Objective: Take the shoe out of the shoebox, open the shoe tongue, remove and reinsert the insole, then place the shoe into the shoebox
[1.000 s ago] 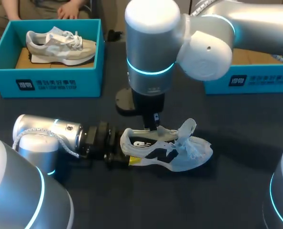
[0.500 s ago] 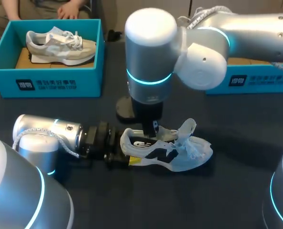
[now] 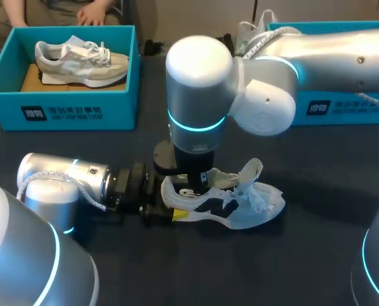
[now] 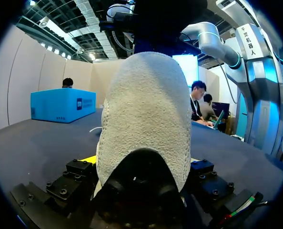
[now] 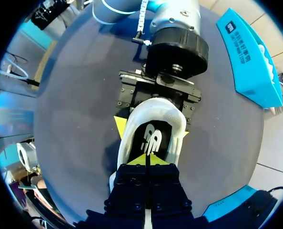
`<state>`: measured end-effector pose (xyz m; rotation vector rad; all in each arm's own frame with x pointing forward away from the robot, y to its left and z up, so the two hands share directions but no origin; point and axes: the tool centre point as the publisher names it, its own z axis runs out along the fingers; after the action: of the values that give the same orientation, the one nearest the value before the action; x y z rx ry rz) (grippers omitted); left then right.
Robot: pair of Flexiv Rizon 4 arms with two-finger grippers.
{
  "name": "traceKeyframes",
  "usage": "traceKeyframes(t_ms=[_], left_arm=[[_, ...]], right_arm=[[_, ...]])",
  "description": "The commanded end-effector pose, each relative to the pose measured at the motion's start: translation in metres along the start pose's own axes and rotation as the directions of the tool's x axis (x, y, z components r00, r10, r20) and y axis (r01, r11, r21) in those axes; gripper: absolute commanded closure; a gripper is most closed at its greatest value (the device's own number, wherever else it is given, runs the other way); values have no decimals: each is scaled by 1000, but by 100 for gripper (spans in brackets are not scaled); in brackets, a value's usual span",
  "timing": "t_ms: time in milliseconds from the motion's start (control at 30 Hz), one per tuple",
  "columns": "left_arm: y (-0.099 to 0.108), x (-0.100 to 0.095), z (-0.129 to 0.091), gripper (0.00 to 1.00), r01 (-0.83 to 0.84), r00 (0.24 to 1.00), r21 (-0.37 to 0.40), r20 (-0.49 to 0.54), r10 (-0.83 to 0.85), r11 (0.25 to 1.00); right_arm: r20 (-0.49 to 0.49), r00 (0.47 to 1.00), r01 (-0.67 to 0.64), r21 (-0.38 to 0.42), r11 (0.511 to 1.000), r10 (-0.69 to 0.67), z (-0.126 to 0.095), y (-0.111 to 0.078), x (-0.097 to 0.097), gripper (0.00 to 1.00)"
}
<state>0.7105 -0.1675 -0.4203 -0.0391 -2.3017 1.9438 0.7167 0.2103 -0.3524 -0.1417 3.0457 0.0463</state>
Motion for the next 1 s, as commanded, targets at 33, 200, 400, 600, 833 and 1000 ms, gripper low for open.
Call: traceKeyframes(t_ms=[33,200,400,600,833,1000], left_arm=[[-1,1,0,100,0,1000,-1,3,0,1000],[-1,1,0,100,0,1000,-1,3,0,1000],[-1,1,0,100,0,1000,-1,3,0,1000],[-1,1,0,100,0,1000,-1,3,0,1000],[-1,1,0,100,0,1000,-1,3,0,1000],[-1,1,0,100,0,1000,-1,3,0,1000]], right_arm=[[16,1000,-15,-23,1000,15,9,-7,1,100],[18,999,-43,-32,999,43,19,-11,-2,100],[14,993,-119,-27,993,119,24,-29,1,100],[26,985,-169,-16,986,169,20,-44,3,100],[20,980,-197,-26,980,197,24,-53,2,100],[4,977,-211,-34,977,211,33,-57,2,97]])
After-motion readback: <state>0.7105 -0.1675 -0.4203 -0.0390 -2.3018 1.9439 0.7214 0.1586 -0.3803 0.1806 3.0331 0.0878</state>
